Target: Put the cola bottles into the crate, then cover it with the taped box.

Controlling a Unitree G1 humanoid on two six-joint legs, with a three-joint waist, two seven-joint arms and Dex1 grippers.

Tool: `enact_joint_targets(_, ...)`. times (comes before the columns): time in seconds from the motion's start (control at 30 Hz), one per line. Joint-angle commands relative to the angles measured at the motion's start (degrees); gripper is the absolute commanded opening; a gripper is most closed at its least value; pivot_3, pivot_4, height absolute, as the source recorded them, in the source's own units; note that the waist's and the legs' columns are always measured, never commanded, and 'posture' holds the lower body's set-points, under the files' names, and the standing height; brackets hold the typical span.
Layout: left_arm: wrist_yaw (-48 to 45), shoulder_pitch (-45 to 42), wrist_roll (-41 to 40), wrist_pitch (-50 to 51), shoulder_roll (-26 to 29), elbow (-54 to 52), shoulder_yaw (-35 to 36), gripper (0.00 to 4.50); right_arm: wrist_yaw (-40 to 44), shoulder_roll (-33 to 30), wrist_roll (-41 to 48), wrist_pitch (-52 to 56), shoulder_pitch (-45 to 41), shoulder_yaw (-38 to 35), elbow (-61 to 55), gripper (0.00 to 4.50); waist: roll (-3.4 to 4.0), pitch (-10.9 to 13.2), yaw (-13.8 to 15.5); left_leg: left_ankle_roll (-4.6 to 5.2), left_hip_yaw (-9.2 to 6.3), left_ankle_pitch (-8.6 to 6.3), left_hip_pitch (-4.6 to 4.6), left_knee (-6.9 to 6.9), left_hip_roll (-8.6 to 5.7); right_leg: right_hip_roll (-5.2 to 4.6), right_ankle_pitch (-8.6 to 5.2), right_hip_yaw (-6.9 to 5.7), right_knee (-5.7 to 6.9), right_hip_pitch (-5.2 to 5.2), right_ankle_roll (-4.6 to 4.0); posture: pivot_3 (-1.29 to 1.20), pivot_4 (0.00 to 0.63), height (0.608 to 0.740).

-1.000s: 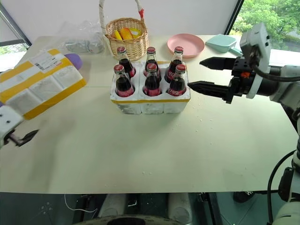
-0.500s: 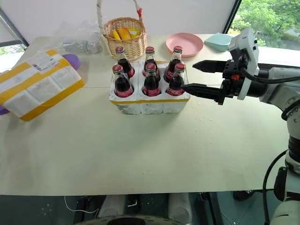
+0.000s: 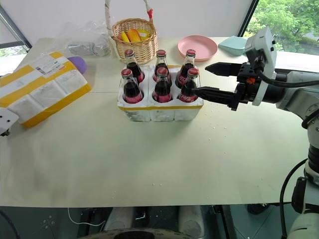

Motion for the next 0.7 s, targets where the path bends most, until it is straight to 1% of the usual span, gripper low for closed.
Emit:
enact_joint_targets(0.03,1.02,-3.43,0.76,-0.47,0.58,3.75,-1.87,4.5,-0.42,-0.67,0.8,-0.83,-0.58,-2.03,-1.63,4.48,-0.01,0.0,-0.05,0.0,0.04,0.0,0.0,0.0,0.0,0.01,0.0,0.0,0.0,0.0,0.01,0.0,0.15,0.74)
enact_joint_targets(0.17,0.76,-6.48,0.11,0.36,0.25,7.59,-3.35,4.5,-1.23,-0.71,0.72,-0.77,-1.17,-2.12,-1.39,4.48,-0.02,0.0,-0.19,0.0,0.21,0.01,0.0,0.0,0.01,0.06,0.01,-0.01,0.01,-0.01,0.01,0.0,0.15,0.74)
enact_joint_targets(0.2,0.61,-7.0,-0.13,0.44,0.2,8.28,-3.57,4.25,-1.44,-0.78,0.71,-0.71,-1.26,-2.22,-1.3,4.5,-0.02,0.0,-0.18,0.0,0.21,0.01,0.0,0.0,0.02,0.06,0.01,-0.01,0.01,-0.01,0.01,0.0,0.15,0.74)
enact_joint_targets(0.27,-0.44,-7.75,-0.89,0.2,0.09,9.36,-3.71,3.6,-2.07,-0.88,0.59,-0.66,-1.27,-2.47,-1.29,4.5,-0.03,0.0,-0.13,0.0,0.22,0.01,0.0,0.01,0.02,0.07,0.01,-0.01,0.01,-0.01,0.02,0.0,0.15,0.74)
enact_joint_targets(0.33,-0.93,-8.37,-1.09,0.3,0.0,9.93,-4.09,2.64,-2.63,-0.91,0.55,-0.69,-1.15,-2.67,-1.3,4.5,-0.03,0.0,-0.11,0.0,0.23,0.01,0.0,0.02,0.02,0.06,0.01,-0.01,0.01,-0.01,0.02,0.0,0.15,0.74)
enact_joint_targets(0.43,-1.37,-9.28,-0.96,0.82,-0.11,10.3,-4.78,1.04,-3.03,-1.03,0.83,-0.71,-0.65,-3.19,-1.65,4.5,-0.09,-0.01,-0.01,0.0,0.23,0.01,0.0,0.03,0.02,0.06,0.01,-0.01,0.01,-0.01,0.02,0.0,0.15,0.74)
enact_joint_targets(0.7,-2.34,-12.33,-0.66,-0.41,0.56,8.93,-6.02,1.04,-2.68,-1.63,0.96,-0.6,1.78,-4.76,-2.08,4.5,-0.19,-0.06,0.14,0.0,0.2,0.02,0.0,0.04,0.0,0.06,0.01,-0.02,0.04,0.02,0.03,0.0,0.15,0.74)
